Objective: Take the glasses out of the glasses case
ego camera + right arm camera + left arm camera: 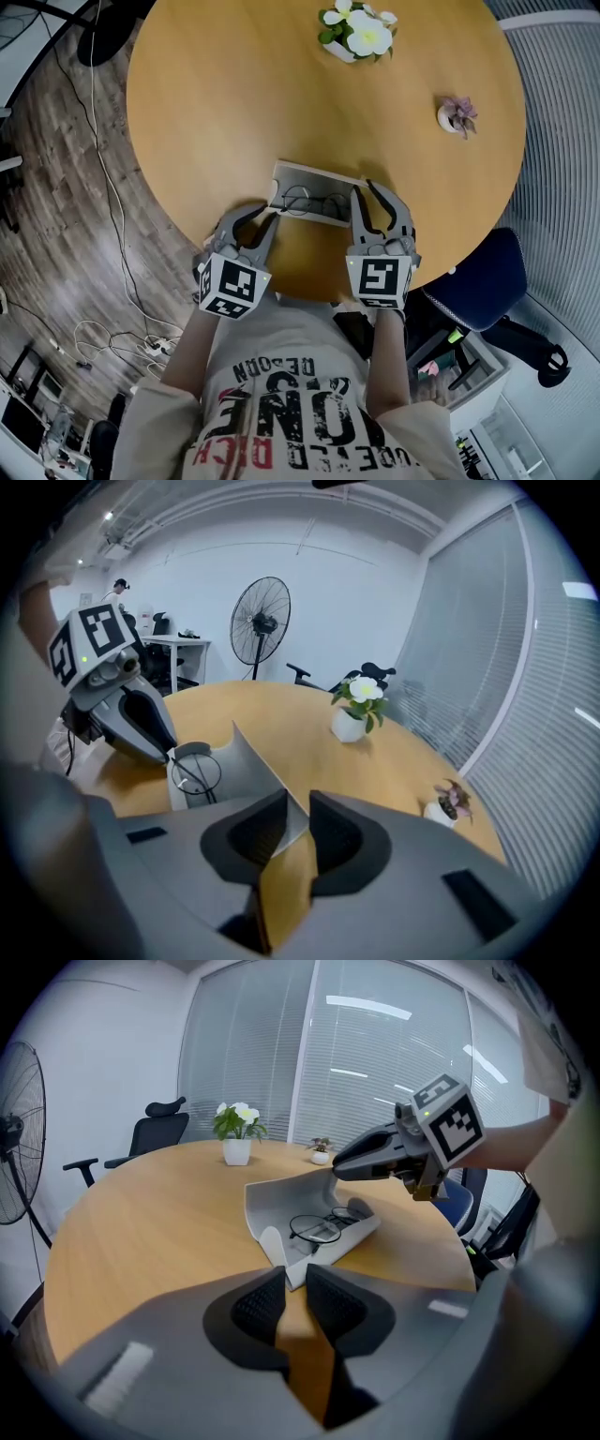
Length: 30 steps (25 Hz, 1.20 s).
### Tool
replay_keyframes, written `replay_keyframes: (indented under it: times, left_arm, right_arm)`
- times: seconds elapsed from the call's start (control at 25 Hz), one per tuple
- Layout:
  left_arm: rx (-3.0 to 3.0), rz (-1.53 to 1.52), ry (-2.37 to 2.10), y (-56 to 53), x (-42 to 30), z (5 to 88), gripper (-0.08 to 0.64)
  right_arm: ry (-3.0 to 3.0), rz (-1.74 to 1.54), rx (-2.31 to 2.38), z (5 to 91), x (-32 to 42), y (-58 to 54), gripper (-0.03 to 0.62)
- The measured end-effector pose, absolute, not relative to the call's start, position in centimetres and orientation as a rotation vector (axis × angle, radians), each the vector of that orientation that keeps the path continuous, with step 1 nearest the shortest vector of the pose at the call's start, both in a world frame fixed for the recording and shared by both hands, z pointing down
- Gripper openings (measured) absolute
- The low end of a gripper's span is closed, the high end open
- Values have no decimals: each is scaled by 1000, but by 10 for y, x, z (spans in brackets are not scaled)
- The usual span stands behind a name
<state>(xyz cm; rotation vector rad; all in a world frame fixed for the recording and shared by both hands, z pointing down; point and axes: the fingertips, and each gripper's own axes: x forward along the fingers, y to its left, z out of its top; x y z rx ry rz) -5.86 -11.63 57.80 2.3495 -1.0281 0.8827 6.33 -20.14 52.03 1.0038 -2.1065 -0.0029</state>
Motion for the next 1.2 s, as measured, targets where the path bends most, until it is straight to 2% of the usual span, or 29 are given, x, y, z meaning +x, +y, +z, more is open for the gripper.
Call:
replay_keyframes:
  times: [0.52, 0.72, 1.2]
  left_arm:
    - [2331, 869, -1012, -115, -59, 580, 83]
    - [2280, 791, -1025, -117, -63, 577, 84]
    - [2359, 440, -1278, -135, -81, 495, 67]
  right_arm:
    - [-2126, 90, 1073, 531, 63, -222, 86]
    - [-2177, 228, 1154, 525, 66, -217, 87]
    - [-2414, 390, 1370, 454, 73, -185, 86]
